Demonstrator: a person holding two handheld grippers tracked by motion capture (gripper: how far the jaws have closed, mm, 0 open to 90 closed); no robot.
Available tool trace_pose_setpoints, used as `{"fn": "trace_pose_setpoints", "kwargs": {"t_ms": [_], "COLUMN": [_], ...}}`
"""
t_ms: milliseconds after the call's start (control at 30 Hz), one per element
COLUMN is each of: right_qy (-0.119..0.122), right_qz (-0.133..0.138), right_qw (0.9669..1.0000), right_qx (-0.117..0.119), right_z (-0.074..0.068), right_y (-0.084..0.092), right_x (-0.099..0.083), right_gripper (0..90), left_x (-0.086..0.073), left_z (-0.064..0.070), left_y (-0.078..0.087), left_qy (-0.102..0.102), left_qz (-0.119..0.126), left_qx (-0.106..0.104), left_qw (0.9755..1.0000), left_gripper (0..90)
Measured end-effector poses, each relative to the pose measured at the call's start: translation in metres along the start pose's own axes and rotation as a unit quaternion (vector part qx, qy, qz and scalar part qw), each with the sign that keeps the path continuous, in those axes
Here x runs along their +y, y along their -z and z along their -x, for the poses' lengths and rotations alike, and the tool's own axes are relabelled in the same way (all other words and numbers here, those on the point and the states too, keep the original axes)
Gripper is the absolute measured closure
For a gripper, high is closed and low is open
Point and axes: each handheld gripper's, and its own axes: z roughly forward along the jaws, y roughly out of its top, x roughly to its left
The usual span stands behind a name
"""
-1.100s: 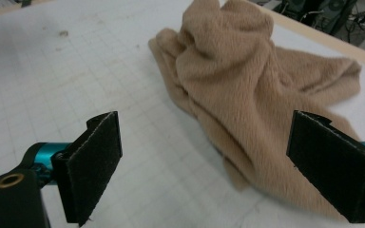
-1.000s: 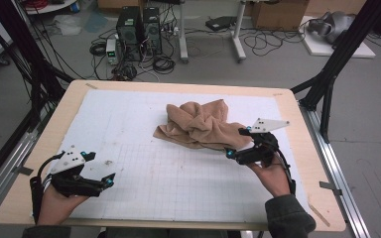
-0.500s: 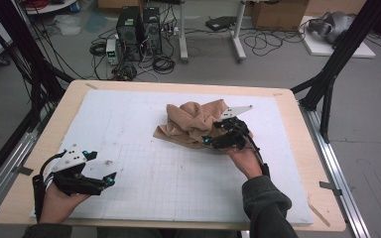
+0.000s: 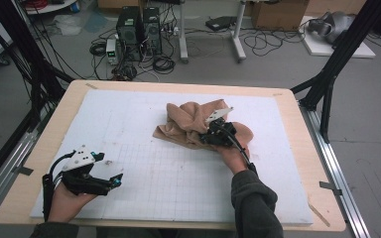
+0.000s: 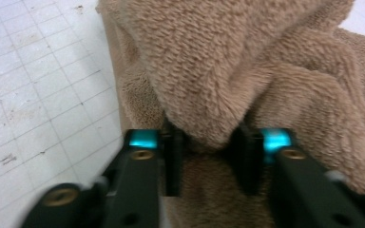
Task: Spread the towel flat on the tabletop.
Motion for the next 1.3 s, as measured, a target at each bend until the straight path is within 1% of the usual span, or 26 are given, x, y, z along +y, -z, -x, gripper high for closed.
{"fn": "trace_pose_setpoints", "kwargs": {"t_ms": [100,167,267,333,367,400,500,533,633,667,700,733,800,833,900,933,1000,1033,1067,1100,1133,1167,1200,1233,1267,1300], "right_qy": [0.004,0.0,-0.001,0.001,0.008,0.008,0.017,0.015,0.026,0.04,0.04,0.056,0.061,0.061,0.066,0.079,0.093,0.093,0.107,0.107,0.112,0.119,0.122,0.124,0.125,0.133], "right_qz": [0.004,0.016,0.024,0.031,0.037,0.037,0.053,0.056,0.062,0.073,0.073,0.075,0.078,0.091,0.093,0.099,0.104,0.104,0.112,0.112,0.117,0.119,0.118,0.115,0.11,0.107], "right_qw": [1.0,0.9998,0.9996,0.9993,0.9989,0.9989,0.9975,0.9972,0.9964,0.9949,0.9949,0.9936,0.9928,0.9903,0.9894,0.9869,0.9838,0.9838,0.9787,0.9787,0.9764,0.973,0.9713,0.9683,0.9671,0.9669], "right_qx": [0.002,0.01,0.014,0.021,0.028,0.028,0.044,0.046,0.052,0.057,0.057,0.064,0.067,0.085,0.09,0.1,0.112,0.112,0.134,0.134,0.143,0.158,0.167,0.184,0.192,0.19], "right_z": [0.001,0.001,-0.001,-0.004,-0.008,-0.008,-0.016,-0.019,-0.025,-0.032,-0.032,-0.041,-0.044,-0.051,-0.055,-0.066,-0.076,-0.076,-0.088,-0.088,-0.092,-0.1,-0.104,-0.111,-0.115,-0.118], "right_y": [0.003,0.01,0.016,0.021,0.027,0.027,0.04,0.045,0.054,0.062,0.062,0.072,0.075,0.081,0.084,0.09,0.094,0.094,0.098,0.098,0.099,0.101,0.101,0.1,0.097,0.094], "right_x": [0.001,0.003,0.005,0.006,0.008,0.008,0.011,0.013,0.017,0.022,0.022,0.028,0.029,0.031,0.032,0.035,0.039,0.039,0.043,0.043,0.045,0.045,0.045,0.043,0.04,0.037], "right_gripper": [80.7,81.9,82.1,82.1,82.1,82.1,82.1,82.1,82.2,82.4,82.4,82.5,82.5,82.6,82.6,82.6,82.8,82.8,83.3,83.3,83.3,83.3,83.4,83.3,83.2,83.1], "left_x": [0.0,0.0,0.0,0.0,0.0,0.0,0.002,0.002,0.005,0.006,0.007,0.008,0.009,0.01,0.011,0.012,0.013,0.014,0.015,0.016,0.017,0.017,0.018,0.018,0.018,0.018], "left_z": [0.0,0.0,0.0,0.0,0.0,0.001,0.002,0.002,0.005,0.005,0.006,0.007,0.007,0.008,0.008,0.008,0.009,0.009,0.011,0.011,0.013,0.013,0.014,0.014,0.014,0.014], "left_y": [0.0,0.0,0.001,0.001,0.001,0.0,-0.001,-0.001,-0.002,-0.002,-0.002,-0.002,-0.001,0.0,0.001,0.001,0.002,0.003,0.003,0.004,0.005,0.006,0.007,0.008,0.008,0.008], "left_qy": [0.001,0.0,0.0,0.001,0.002,0.001,0.0,-0.002,-0.003,-0.004,-0.006,-0.006,-0.008,-0.009,-0.008,-0.008,-0.008,-0.011,-0.012,-0.012,-0.014,-0.016,-0.018,-0.018,-0.018,-0.017], "left_qz": [0.0,0.003,0.004,0.004,0.005,0.006,0.008,0.008,0.011,0.012,0.013,0.016,0.018,0.02,0.022,0.024,0.025,0.026,0.028,0.029,0.031,0.032,0.034,0.035,0.035,0.035], "left_qx": [-0.001,-0.004,-0.005,-0.005,-0.004,-0.005,-0.007,-0.006,-0.007,-0.008,-0.009,-0.008,-0.009,-0.009,-0.009,-0.008,-0.009,-0.008,-0.009,-0.01,-0.011,-0.01,-0.011,-0.011,-0.011,-0.012], "left_qw": [1.0,1.0,1.0,1.0,1.0,1.0,0.9999,0.9999,0.9999,0.9999,0.9999,0.9998,0.9998,0.9997,0.9997,0.9996,0.9996,0.9996,0.9995,0.9994,0.9994,0.9993,0.9992,0.9992,0.9992,0.9992], "left_gripper": [3.9,7.0,7.3,7.3,7.2,7.2,7.3,7.3,7.2,7.3,7.3,7.3,7.3,7.4,7.4,7.4,7.4,7.4,7.5,7.5,7.6,7.6,7.6,7.7,7.7,7.7]}}
